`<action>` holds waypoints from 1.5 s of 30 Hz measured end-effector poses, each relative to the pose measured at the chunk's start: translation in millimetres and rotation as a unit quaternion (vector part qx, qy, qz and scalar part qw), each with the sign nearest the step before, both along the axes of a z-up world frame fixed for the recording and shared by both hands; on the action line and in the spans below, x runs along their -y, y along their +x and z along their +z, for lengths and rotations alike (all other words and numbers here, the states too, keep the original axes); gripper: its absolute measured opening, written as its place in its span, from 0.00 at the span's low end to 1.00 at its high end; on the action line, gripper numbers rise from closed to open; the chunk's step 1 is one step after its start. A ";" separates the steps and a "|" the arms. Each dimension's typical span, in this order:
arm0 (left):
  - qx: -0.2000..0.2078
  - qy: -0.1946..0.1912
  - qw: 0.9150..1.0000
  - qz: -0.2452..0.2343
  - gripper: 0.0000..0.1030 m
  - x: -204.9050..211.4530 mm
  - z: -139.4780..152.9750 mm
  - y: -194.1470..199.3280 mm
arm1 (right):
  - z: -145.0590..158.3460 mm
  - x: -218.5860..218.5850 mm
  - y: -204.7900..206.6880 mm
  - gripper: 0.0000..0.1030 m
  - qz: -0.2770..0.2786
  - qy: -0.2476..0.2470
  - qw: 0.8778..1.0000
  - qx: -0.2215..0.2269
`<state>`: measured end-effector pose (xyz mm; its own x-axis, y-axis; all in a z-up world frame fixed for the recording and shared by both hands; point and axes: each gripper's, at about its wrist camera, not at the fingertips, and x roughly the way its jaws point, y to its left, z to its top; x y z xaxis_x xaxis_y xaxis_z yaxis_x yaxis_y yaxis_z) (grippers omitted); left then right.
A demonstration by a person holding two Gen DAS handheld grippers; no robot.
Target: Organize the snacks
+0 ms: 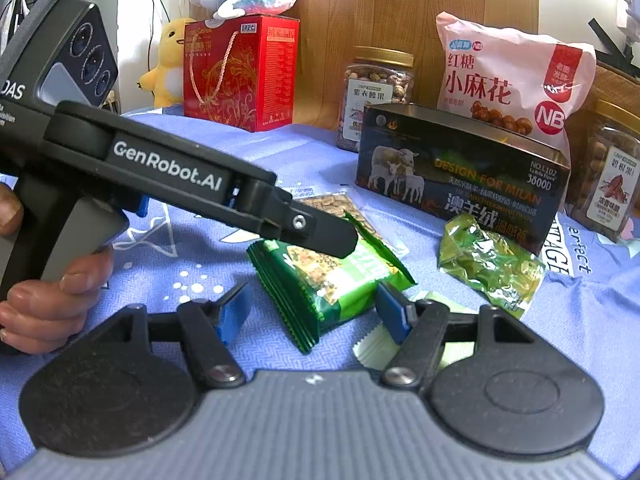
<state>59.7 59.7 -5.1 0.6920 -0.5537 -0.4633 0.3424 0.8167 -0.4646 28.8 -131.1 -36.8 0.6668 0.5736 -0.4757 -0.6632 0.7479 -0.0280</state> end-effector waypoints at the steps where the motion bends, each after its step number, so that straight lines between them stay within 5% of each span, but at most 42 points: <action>1: 0.000 0.000 1.000 -0.001 0.54 -0.2 0.0 -0.1 | 0.3 0.4 0.2 0.69 0.000 0.001 1.000 0.000; 45: 0.001 0.002 1.000 -0.010 0.51 2.7 -0.5 -1.4 | 0.8 -3.3 -3.5 0.68 0.004 -0.009 1.000 0.012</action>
<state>58.3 57.0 -5.6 0.6816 -0.5653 -0.4646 0.3596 0.8117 -0.4602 25.3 -127.9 -35.9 0.6732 0.5703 -0.4706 -0.6683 0.7416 -0.0573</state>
